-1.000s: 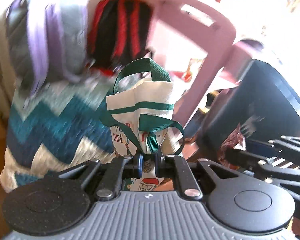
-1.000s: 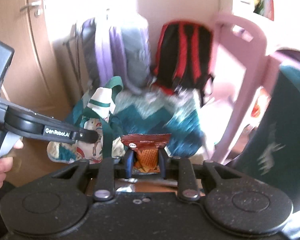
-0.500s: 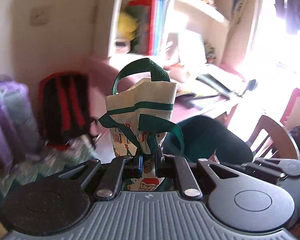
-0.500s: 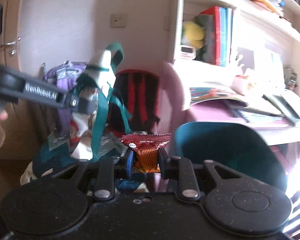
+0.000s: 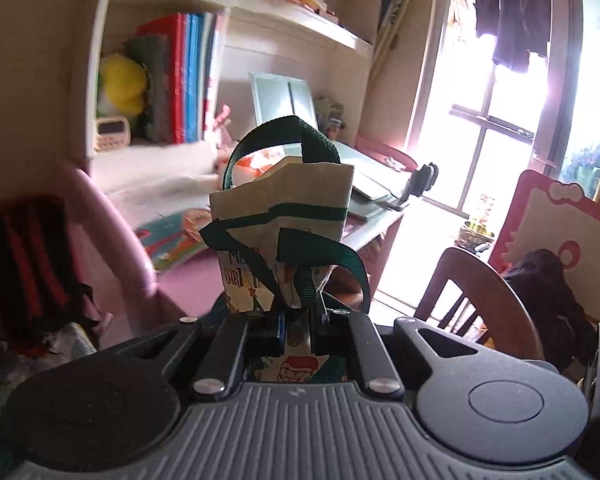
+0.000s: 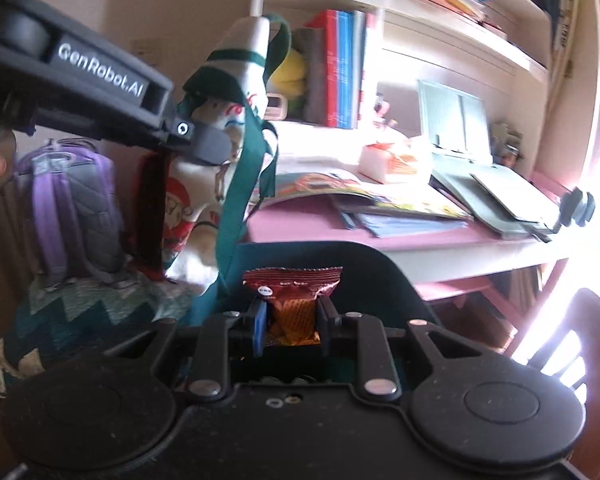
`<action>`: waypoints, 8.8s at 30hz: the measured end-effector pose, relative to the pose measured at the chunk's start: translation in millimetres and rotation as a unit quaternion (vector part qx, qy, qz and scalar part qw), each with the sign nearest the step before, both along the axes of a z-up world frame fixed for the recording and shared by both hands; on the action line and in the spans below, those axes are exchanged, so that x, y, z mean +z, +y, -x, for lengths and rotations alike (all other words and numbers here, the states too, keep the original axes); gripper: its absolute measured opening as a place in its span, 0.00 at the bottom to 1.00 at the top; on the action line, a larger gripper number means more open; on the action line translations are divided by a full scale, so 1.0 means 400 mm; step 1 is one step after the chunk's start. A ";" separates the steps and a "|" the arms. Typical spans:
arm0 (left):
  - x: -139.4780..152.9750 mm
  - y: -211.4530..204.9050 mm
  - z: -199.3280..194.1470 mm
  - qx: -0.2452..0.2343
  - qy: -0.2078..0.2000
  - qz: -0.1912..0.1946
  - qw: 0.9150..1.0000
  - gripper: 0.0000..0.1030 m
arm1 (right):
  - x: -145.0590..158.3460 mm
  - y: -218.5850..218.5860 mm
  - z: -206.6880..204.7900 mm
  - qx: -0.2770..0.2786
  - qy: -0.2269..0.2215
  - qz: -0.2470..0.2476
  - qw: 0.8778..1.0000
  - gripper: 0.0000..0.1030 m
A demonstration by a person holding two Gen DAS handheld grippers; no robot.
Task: Collect trash
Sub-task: 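Lift the gift bag and red wrapper and carry them to the teal bin, then open both tools to drop the bag and wrapper into the bin, then move both open tools back down to the remaining floor trash, then grasp the white packet with the right tool while the left tool grasps the clear plastic tray, then lift the clear tray and white packet and carry them toward the teal bin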
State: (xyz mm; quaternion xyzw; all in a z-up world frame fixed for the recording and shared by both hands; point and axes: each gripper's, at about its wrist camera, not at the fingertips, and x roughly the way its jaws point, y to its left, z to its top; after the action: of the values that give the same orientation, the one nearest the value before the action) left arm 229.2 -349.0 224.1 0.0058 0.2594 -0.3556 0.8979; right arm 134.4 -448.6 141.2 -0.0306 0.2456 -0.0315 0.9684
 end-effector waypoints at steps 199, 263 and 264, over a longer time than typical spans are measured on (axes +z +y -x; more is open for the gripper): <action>-1.961 0.906 -0.250 -0.078 0.198 -0.412 0.886 0.82 | -1.597 0.844 -0.571 0.422 0.502 0.088 0.749 0.02; -0.525 0.676 0.073 0.195 0.127 -0.121 0.965 0.42 | -0.328 0.573 -0.066 0.260 0.106 -0.026 0.959 0.01; -0.504 0.658 0.070 0.191 0.119 -0.118 0.967 0.42 | -0.300 0.551 -0.058 0.256 0.096 -0.026 0.962 0.01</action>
State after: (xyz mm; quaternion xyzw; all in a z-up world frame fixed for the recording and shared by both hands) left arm 201.3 -85.9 22.6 0.0195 0.4005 -0.1421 0.9050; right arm 157.7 -228.1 21.3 -0.0705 0.3221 0.2263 0.9166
